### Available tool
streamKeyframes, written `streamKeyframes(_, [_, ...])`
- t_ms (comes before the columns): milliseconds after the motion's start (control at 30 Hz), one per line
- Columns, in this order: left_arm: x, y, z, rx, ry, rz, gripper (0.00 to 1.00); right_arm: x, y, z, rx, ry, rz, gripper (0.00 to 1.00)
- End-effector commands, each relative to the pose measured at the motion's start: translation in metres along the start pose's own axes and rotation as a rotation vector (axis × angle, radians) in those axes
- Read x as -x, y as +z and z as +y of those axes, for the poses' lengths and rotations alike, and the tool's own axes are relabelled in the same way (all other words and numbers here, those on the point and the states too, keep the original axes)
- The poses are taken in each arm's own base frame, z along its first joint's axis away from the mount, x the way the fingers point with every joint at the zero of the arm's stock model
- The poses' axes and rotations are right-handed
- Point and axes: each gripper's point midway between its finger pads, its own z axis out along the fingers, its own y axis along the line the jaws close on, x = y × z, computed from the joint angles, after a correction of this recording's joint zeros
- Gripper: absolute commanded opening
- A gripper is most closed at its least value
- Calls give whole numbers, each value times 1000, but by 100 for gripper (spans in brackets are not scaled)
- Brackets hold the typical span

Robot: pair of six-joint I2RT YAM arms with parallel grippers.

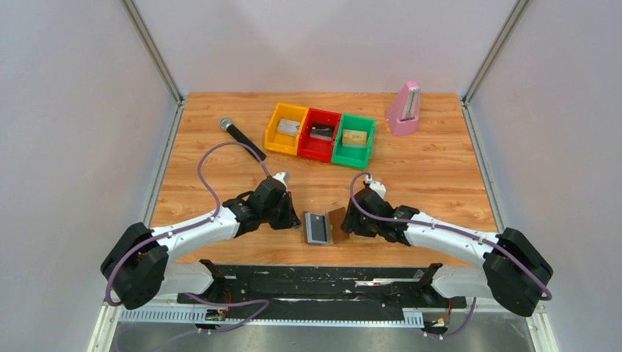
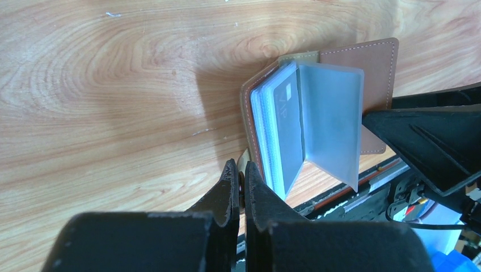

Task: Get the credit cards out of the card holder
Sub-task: Open the card holder at the center of the board.

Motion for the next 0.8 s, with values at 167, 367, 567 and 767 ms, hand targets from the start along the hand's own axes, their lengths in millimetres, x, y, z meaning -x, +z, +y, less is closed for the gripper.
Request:
streamKeyframes(167, [11,0,-20,-83,7,-19,0,38,-44,48,107,3,-40,47])
streamKeyframes(367, [10,0,-23,-95,5,-15,0,51,-69,99,330,-6,-79,46])
streamKeyframes(567, [10,-1,-25,-103,-1,-11,0,36,-65,132,428,-26,-23,43])
streamKeyframes(767, [10,-2,-26,-108,-7,-14,0,16,-49,149,403,-68,27,43])
